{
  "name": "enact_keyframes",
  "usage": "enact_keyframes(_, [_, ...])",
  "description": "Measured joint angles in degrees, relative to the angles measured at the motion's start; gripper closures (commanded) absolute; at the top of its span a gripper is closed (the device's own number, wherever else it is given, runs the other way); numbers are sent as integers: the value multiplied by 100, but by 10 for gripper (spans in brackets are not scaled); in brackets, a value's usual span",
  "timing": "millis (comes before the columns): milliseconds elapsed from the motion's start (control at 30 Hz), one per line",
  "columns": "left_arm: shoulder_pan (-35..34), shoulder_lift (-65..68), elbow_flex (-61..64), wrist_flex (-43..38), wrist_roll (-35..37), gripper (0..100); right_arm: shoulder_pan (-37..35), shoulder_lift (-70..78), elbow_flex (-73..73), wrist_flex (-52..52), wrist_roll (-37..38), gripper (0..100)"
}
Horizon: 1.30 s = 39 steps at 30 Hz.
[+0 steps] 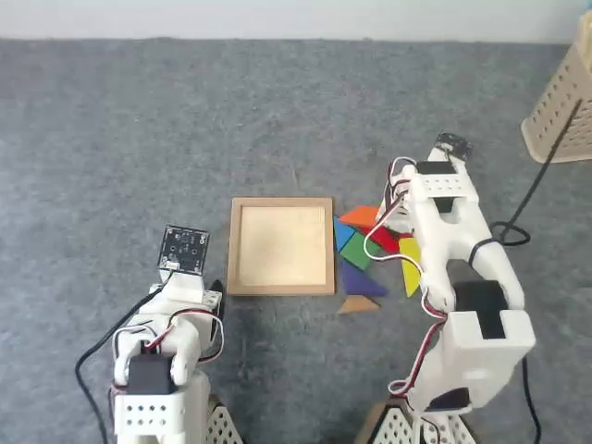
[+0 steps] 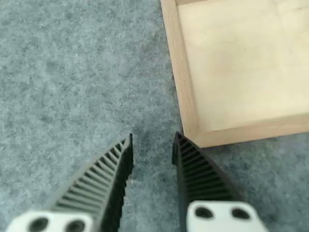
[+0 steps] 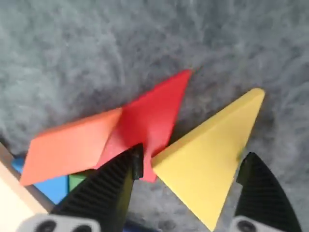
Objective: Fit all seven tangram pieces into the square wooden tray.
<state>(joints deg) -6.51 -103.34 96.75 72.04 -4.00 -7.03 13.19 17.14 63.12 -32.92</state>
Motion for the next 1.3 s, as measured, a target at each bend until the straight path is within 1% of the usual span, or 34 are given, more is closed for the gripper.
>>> enact_keyframes(233, [0,0,0,0,0,867,0,0,-35,-9,-35,686])
enact_keyframes(433, [0,0,0,0,0,867,44,0,-35,-9,-35,775])
enact_keyframes(600, [0,0,0,0,0,867,299,0,-35,0,-35,775])
enact_keyframes(1067, [0,0,0,0,0,867,299,-9,9,-9,-35,781])
enact_keyframes(1200, [0,0,0,0,0,867,316,-9,9,-9,-35,829])
enact_keyframes(1300, [0,0,0,0,0,867,360,-9,9,0,-44,834])
